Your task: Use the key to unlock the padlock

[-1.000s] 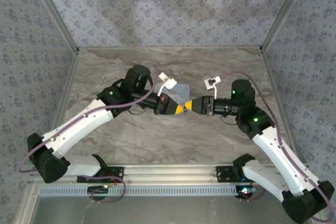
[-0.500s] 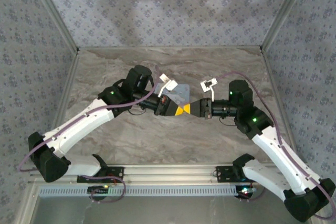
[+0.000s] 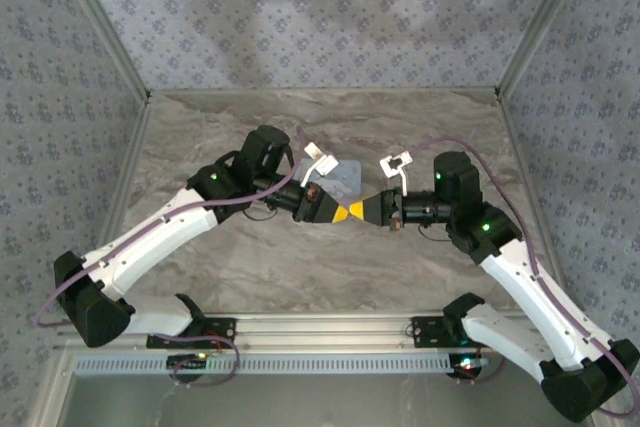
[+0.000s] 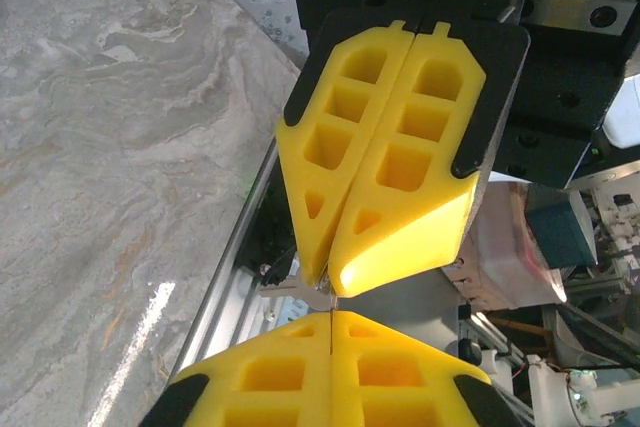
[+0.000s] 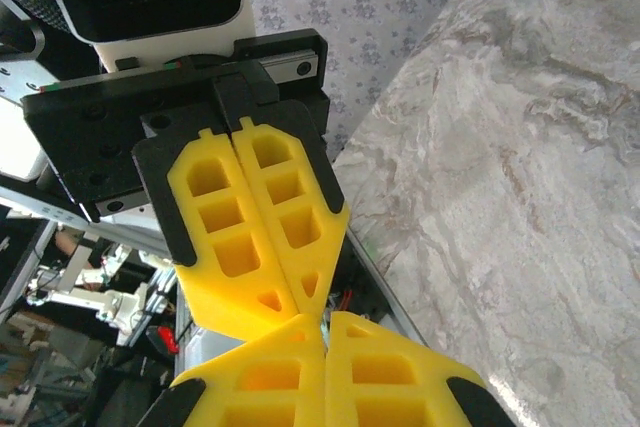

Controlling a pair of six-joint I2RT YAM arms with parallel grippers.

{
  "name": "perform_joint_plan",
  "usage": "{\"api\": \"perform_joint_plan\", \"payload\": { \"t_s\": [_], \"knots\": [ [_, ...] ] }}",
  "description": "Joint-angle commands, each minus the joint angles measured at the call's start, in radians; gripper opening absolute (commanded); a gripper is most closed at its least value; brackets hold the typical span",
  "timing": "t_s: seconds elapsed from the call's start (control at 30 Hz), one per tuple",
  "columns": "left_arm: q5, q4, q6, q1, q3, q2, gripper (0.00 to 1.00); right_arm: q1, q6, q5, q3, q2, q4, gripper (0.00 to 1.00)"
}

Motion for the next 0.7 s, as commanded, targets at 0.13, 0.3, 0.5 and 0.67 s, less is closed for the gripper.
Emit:
{"api": "perform_joint_plan", "payload": {
  "t_s": [0.13, 0.3, 0.5, 0.67],
  "knots": [
    [-0.062, 0.177, -0.128, 0.074, -0.068, -0.111, 0.37, 0.000, -0.003, 0.084, -0.031, -0.079, 0.079, 0.00],
    [-0.127, 0.205, -0.183, 0.078, -0.101, -0.152, 0.41, 0.002, -0.003, 0.146, -0.041, -0.094, 0.102, 0.00],
    [-0.240, 0.356, -0.325, 0.078, -0.205, -0.194, 0.54, 0.008, 0.043, 0.242, -0.079, -0.116, 0.199, 0.00],
    [-0.329, 0.614, -0.453, 0.067, -0.340, -0.217, 0.58, 0.020, 0.237, 0.270, -0.154, -0.097, 0.464, 0.00]
  ]
}}
